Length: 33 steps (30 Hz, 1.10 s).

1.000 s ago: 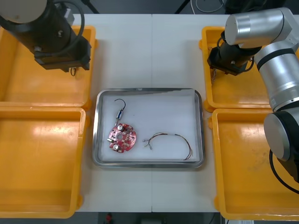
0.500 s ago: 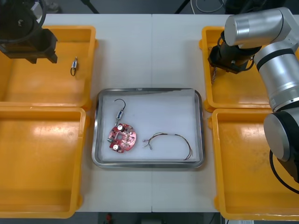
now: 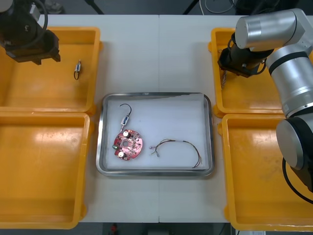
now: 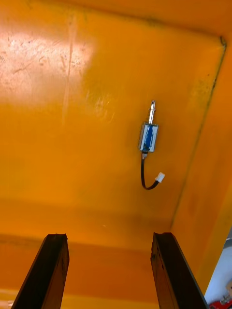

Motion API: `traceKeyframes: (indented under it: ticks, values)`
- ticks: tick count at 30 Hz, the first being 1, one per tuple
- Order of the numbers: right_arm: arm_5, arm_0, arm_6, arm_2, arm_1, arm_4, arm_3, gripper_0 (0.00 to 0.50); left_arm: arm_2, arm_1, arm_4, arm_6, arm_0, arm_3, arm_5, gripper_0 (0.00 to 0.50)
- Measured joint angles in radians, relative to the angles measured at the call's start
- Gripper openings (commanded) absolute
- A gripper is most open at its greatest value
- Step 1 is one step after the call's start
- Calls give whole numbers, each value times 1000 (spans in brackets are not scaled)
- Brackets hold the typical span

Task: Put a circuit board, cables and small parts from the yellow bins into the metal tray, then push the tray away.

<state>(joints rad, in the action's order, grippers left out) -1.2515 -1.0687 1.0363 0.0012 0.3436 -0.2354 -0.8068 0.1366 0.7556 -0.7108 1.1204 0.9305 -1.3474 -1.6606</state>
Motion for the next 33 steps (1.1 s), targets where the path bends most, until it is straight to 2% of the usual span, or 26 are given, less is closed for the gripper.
traceKeyframes:
  ticks: [6, 15, 20, 21, 22, 23, 26, 28, 29, 30, 31, 33]
  values:
    - [1, 2, 0, 0, 1, -2, -1, 500, 25, -25, 11, 0, 0, 42, 90, 500]
    - [3, 6, 0, 0, 5, -15, -1, 500, 94, -73, 22, 0, 0, 184, 281, 500]
    - [6, 10, 0, 0, 8, -23, -2, 489, 114, -102, 23, 0, 0, 248, 352, 500]
    - [6, 10, 0, 0, 9, -23, -2, 377, 114, -108, 23, 0, 0, 258, 363, 500]
    - [6, 11, 0, 0, 9, -23, -3, 377, 115, -114, 23, 0, 0, 268, 375, 500]
    - [6, 12, 0, 0, 10, -24, -2, 216, 116, -119, 23, 0, 0, 278, 387, 500]
    - [7, 24, 0, 0, 11, -28, -3, 145, 132, -128, 24, 0, 0, 301, 431, 500]
    - [8, 24, 0, 0, 11, -32, -3, 52, 152, -129, 25, 0, 0, 310, 456, 500]
    - [9, 24, 0, 0, 11, -33, -3, 27, 162, -129, 26, 0, 0, 313, 466, 500]
    - [9, 24, 0, 0, 11, -34, -3, 27, 169, -129, 26, 0, 0, 315, 476, 500]
    - [9, 25, 0, 0, 11, -34, -3, 0, 175, -129, 26, 0, 0, 317, 485, 500]
    - [9, 25, 0, 0, 12, -35, -3, 0, 180, -130, 27, 0, 0, 321, 505, 500]
